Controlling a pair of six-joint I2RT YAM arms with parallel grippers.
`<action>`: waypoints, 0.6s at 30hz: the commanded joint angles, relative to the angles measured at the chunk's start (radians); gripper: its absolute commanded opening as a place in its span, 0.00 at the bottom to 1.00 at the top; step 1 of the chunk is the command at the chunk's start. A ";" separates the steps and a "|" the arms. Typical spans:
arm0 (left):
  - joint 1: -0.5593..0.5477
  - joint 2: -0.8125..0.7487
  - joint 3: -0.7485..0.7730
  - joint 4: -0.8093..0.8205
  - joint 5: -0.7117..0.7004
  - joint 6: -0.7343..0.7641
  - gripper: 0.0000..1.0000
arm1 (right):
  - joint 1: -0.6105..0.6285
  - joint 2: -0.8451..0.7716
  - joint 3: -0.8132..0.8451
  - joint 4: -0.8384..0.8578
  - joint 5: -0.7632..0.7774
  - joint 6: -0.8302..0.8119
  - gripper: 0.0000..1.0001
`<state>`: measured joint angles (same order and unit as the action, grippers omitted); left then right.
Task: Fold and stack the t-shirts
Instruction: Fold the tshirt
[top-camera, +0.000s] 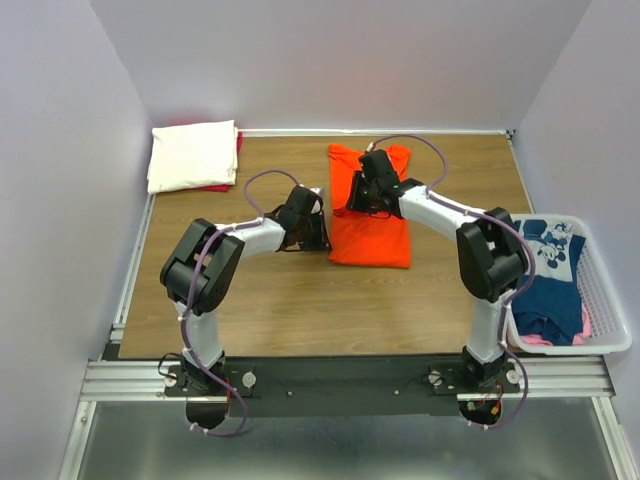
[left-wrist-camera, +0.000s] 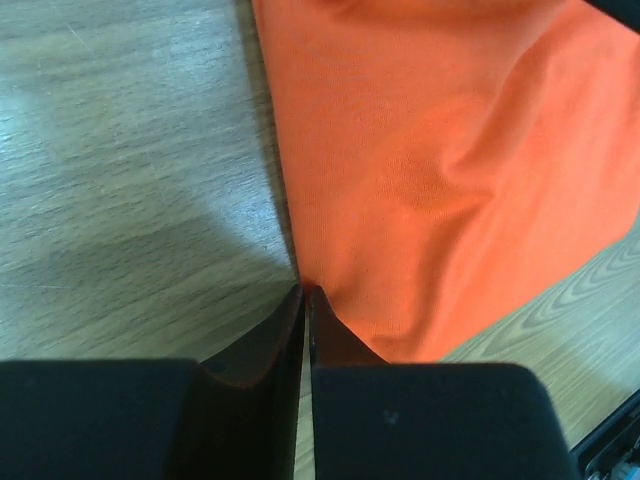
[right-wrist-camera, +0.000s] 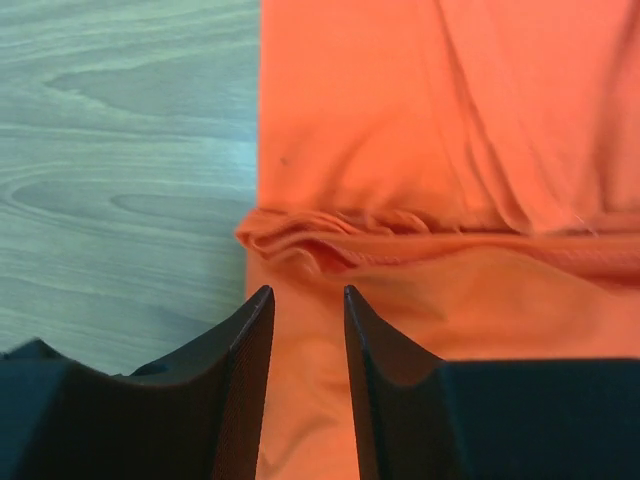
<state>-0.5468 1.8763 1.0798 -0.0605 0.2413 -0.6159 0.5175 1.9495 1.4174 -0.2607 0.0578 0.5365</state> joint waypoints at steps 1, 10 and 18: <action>-0.005 -0.048 -0.023 0.051 0.018 -0.010 0.11 | 0.015 0.084 0.070 0.001 -0.036 -0.013 0.40; -0.008 -0.040 -0.038 0.054 0.033 0.001 0.10 | 0.016 0.213 0.178 0.003 -0.033 -0.020 0.38; -0.008 -0.032 -0.044 0.054 0.044 0.010 0.08 | 0.012 0.305 0.316 0.002 0.017 -0.009 0.38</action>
<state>-0.5503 1.8660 1.0485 -0.0238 0.2607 -0.6174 0.5289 2.2127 1.6684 -0.2600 0.0410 0.5304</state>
